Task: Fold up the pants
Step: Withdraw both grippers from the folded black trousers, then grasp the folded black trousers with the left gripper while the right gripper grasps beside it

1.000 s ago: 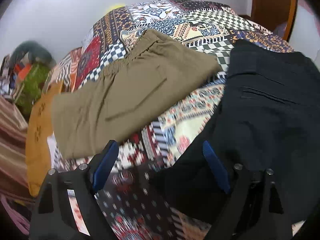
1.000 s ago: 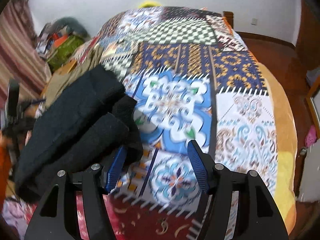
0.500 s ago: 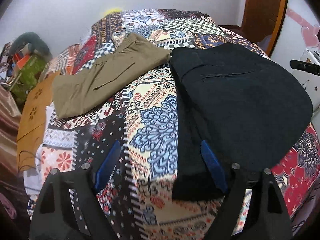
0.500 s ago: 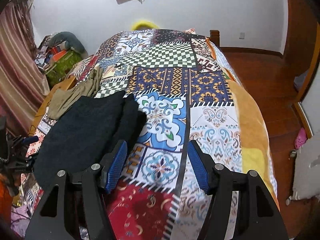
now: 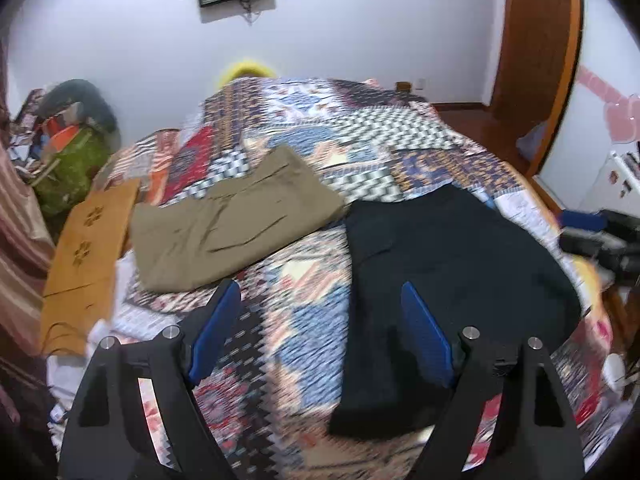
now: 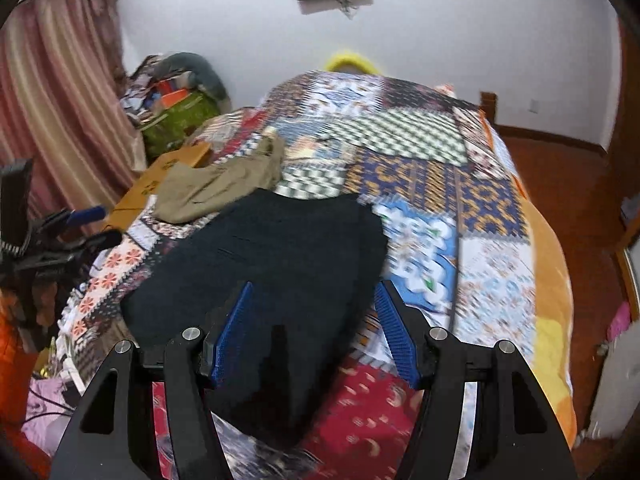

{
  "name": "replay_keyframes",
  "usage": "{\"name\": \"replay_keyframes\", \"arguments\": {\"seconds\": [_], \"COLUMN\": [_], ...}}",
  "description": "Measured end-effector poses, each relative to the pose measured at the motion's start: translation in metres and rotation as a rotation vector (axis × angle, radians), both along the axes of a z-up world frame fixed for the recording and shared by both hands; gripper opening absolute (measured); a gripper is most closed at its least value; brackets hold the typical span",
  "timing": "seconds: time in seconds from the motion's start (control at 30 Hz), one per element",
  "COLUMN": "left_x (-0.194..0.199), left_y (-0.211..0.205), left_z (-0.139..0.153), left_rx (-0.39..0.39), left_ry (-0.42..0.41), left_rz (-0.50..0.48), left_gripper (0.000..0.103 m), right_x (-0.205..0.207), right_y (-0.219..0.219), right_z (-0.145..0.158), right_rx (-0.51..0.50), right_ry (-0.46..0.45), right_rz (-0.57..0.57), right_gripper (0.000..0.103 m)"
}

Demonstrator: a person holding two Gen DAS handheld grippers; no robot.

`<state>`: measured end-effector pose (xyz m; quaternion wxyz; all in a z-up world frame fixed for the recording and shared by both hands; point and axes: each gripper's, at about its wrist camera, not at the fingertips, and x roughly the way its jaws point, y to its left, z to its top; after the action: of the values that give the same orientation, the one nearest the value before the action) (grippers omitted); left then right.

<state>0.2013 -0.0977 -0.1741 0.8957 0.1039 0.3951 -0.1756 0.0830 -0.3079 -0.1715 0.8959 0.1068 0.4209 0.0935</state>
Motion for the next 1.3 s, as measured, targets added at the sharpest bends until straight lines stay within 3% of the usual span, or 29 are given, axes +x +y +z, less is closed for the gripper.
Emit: {"name": "replay_keyframes", "arguments": {"seconds": [0.1, 0.27, 0.37, 0.47, 0.77, 1.17, 1.3], "left_x": [0.009, 0.018, 0.022, 0.027, 0.017, 0.015, 0.023], "left_y": [-0.027, -0.061, -0.064, -0.054, -0.035, -0.018, -0.016], "left_z": [-0.009, -0.046, -0.07, -0.083, -0.071, -0.032, -0.037], "left_rx": [-0.001, 0.029, 0.069, 0.031, 0.062, 0.045, 0.026], "left_ry": [0.013, 0.092, 0.125, 0.172, 0.123, 0.066, 0.105], "left_rz": [-0.043, -0.094, -0.091, -0.084, -0.069, -0.041, -0.028], "left_gripper": [0.083, 0.083, 0.083, 0.083, 0.083, 0.083, 0.087], "right_x": [0.011, 0.026, 0.028, 0.026, 0.009, -0.003, -0.003], "right_y": [0.015, 0.028, 0.028, 0.026, 0.016, -0.027, -0.032], "right_z": [-0.003, -0.027, -0.047, -0.065, -0.052, -0.037, -0.036], "right_rx": [-0.001, 0.029, 0.033, 0.037, 0.025, -0.013, 0.021], "right_ry": [-0.023, 0.024, 0.08, 0.133, 0.129, 0.148, 0.143], "right_rz": [0.034, 0.07, 0.082, 0.09, 0.074, -0.077, -0.099], "right_gripper": [0.059, 0.053, 0.05, 0.049, 0.052, 0.058, 0.073]}}
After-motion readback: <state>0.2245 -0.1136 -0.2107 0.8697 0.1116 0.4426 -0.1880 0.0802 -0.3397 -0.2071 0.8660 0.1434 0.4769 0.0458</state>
